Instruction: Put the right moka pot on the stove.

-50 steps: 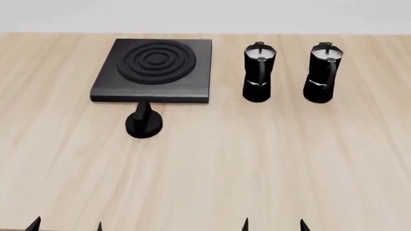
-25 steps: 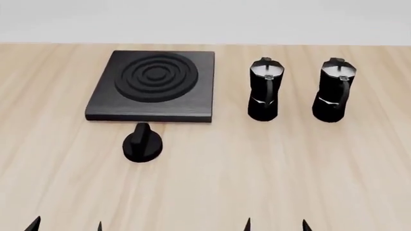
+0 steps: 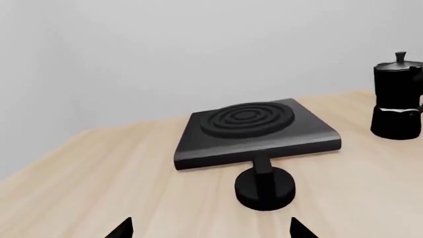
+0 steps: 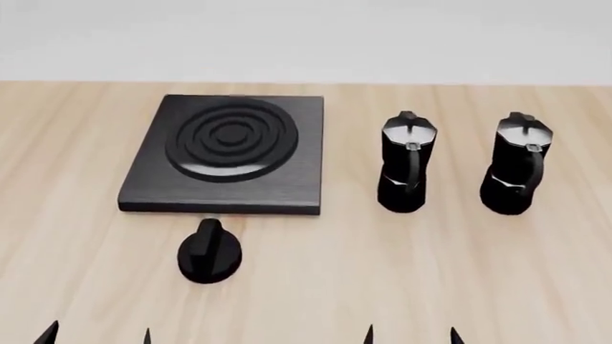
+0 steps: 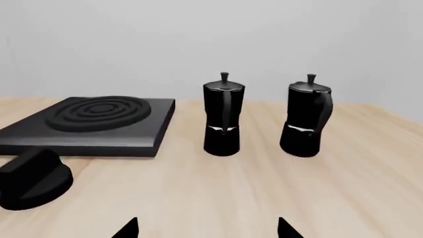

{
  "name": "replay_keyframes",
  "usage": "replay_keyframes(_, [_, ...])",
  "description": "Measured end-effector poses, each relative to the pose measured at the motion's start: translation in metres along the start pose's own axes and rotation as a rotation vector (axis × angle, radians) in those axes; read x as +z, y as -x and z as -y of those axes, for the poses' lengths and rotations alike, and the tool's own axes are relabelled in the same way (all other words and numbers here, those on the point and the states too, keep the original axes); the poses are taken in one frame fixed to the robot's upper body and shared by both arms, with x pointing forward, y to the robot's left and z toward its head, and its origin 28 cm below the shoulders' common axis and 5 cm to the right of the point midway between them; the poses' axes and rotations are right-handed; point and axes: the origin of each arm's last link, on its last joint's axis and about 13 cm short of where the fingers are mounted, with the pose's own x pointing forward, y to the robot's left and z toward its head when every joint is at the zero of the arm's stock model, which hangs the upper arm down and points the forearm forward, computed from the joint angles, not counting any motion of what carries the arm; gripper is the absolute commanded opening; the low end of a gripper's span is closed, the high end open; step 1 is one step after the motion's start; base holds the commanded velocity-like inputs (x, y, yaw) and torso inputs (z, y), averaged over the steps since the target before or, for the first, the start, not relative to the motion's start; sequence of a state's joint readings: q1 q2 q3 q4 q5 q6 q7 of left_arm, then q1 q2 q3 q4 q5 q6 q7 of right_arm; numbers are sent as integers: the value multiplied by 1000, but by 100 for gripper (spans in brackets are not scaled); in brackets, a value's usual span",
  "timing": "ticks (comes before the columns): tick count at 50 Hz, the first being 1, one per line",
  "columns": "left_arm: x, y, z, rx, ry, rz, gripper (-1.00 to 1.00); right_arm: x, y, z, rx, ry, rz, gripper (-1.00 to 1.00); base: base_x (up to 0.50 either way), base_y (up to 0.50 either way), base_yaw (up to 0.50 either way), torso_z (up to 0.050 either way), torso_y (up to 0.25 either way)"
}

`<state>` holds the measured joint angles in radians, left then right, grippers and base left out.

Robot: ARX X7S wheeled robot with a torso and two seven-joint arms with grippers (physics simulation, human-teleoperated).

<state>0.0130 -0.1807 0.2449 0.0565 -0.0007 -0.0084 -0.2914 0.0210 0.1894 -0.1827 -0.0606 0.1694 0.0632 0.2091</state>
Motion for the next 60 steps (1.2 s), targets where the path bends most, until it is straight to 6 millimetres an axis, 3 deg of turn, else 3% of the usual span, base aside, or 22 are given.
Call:
replay_keyframes(29, [0,0,0,1,0,1,100,-2,0,1,1,-8,0,100,266,2,0,0,1])
replay_keyframes(60, [2,0,0,0,4,8,100,-1,0,1,5,-12,3,100,429,0,0,0,0])
